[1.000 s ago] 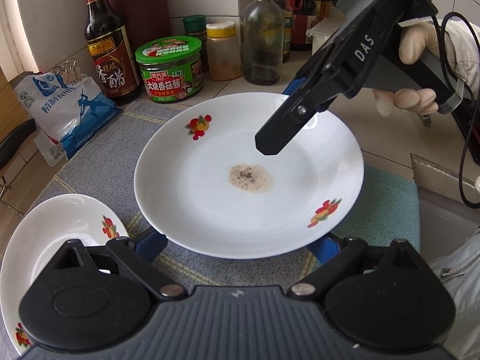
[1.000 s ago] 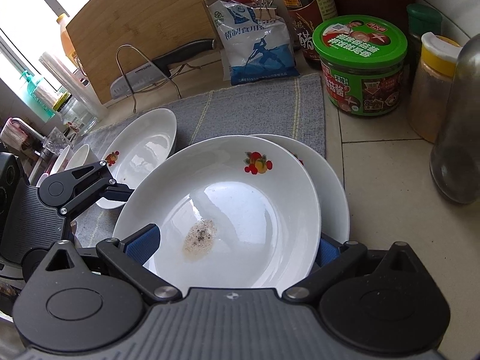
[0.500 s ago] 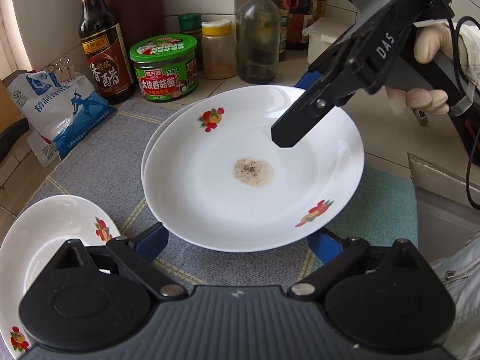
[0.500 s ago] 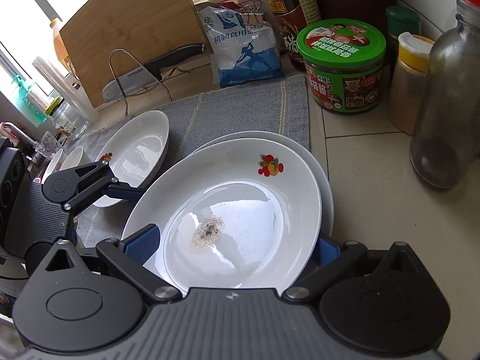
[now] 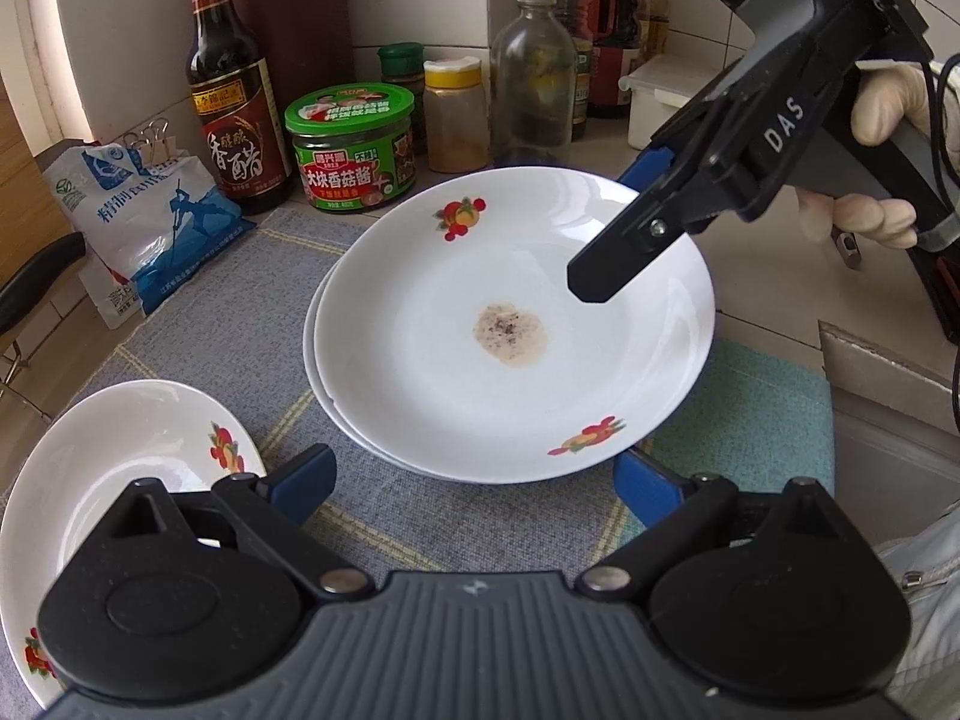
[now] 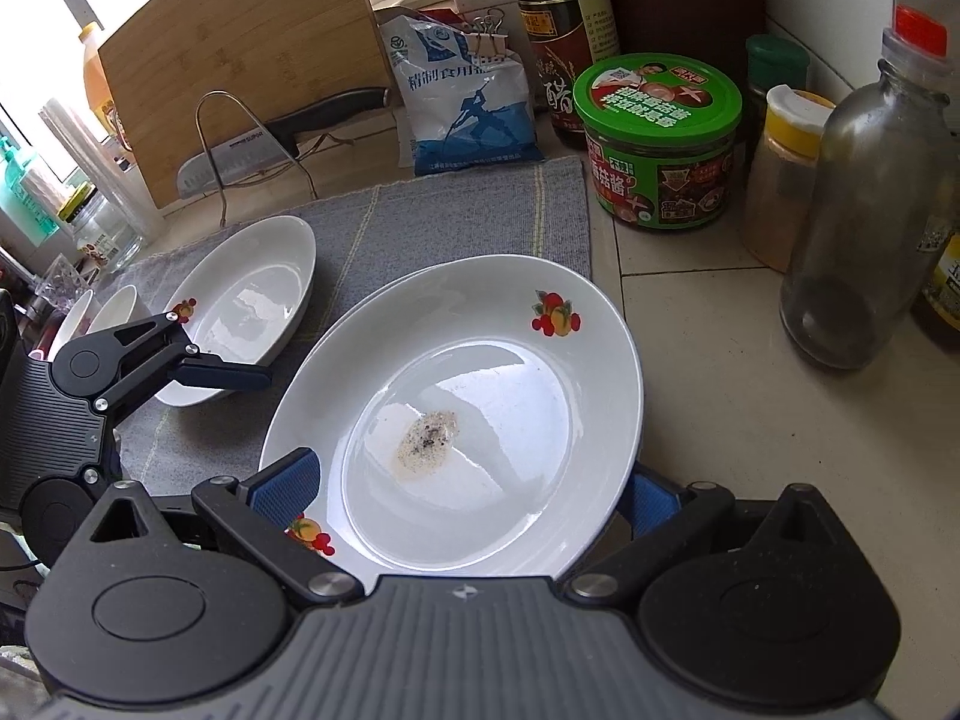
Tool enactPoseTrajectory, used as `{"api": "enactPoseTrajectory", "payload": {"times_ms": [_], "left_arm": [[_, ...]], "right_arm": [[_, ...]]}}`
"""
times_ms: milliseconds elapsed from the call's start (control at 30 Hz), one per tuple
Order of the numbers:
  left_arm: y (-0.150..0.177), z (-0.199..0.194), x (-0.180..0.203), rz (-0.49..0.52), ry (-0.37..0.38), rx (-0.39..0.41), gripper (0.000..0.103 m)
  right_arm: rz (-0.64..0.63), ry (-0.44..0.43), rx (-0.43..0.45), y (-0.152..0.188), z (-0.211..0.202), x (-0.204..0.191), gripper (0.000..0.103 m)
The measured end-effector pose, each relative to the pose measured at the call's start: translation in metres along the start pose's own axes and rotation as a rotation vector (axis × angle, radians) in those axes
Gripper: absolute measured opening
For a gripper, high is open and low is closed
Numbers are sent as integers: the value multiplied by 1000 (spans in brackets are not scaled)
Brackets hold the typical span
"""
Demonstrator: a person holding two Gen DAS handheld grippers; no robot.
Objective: Organize plates and bowls
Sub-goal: 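Lower the stained plate onto the other white plate with the right gripper, then open the right gripper and withdraw it from the stacked plates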
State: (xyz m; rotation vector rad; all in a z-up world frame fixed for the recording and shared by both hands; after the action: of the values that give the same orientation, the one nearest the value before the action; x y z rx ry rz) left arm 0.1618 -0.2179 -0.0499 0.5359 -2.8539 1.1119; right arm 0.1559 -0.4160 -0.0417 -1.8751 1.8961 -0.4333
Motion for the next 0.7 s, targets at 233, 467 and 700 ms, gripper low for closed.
{"api": "enactPoseTrajectory", "payload": {"times_ms": [233, 467, 700], "left_arm": [[10, -21, 3, -4, -24, 21, 99], [25, -43, 14, -5, -59, 49, 99], [43, -68, 22, -66, -106, 101, 99]], "right_arm": [[-2, 67, 1, 7, -2, -6, 103], [-30, 148, 36, 17, -11, -17, 103], [-58, 196, 108, 32, -30, -53, 103]]}}
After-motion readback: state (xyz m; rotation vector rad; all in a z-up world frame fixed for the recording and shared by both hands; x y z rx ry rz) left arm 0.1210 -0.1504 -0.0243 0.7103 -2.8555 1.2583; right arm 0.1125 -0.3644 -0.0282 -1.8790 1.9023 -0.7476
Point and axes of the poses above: each gripper's, at about its wrist camera, not at the fingertips, and z roughly the way its jaws point, x to its right, y to its underside, the point moved 2 cm from there along z, roughly the way its jaws point, and after that the axes turned 14 degrees about y, right-handed, at the moved point
